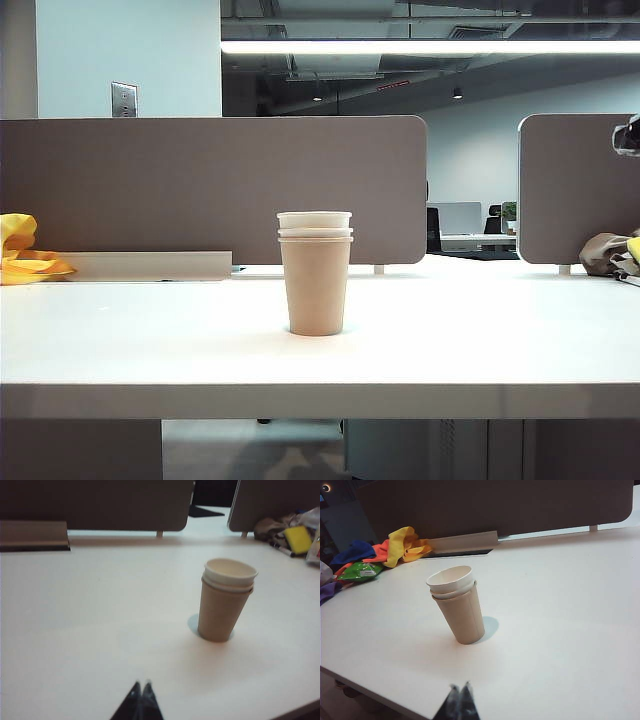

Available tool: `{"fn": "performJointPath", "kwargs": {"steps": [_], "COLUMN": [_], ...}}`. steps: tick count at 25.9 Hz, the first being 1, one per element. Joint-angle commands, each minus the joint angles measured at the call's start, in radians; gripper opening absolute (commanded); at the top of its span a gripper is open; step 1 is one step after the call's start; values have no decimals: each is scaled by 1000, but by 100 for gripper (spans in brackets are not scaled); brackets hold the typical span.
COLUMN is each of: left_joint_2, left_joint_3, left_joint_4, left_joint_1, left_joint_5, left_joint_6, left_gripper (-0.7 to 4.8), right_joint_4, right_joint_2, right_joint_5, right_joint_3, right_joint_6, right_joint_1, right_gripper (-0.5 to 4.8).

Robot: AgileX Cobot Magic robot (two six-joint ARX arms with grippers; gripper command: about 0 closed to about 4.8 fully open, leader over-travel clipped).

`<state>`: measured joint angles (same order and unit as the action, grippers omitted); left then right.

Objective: Pick up all the paper cups on the table one by one and stack them together.

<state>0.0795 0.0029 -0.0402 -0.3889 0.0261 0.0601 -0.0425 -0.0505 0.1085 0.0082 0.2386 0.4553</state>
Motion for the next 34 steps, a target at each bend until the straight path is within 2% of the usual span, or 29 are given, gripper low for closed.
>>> {"fn": "performJointPath", "kwargs": {"steps": [1, 12, 22, 26, 30, 34], "left_joint_2": [-35, -74, -74, -74, -74, -74], "left_joint_3": [4, 4, 5, 5, 4, 4], "left_joint_4": [18, 41, 48, 48, 48, 48], "left_joint_1": [2, 2, 5, 71, 227, 303], "left_joint_5": [3, 4, 0, 4, 3, 3], "left_joint_6": [0, 0, 0, 0, 0, 0], "left_gripper": [-5, -5, -5, -5, -5, -5], "right_joint_4": [0, 70, 66, 66, 66, 66], "right_joint_2": [1, 53, 49, 49, 49, 49], "right_joint_5": [2, 2, 2, 2, 2, 1], "right_joint_3": [-7, -7, -7, -7, -7, -7], "right_joint_6": [0, 0, 0, 0, 0, 0], "right_joint_1": [0, -15, -191, -275, -406, -476], "right_gripper": [-8, -8, -8, -8, -8, -8]}}
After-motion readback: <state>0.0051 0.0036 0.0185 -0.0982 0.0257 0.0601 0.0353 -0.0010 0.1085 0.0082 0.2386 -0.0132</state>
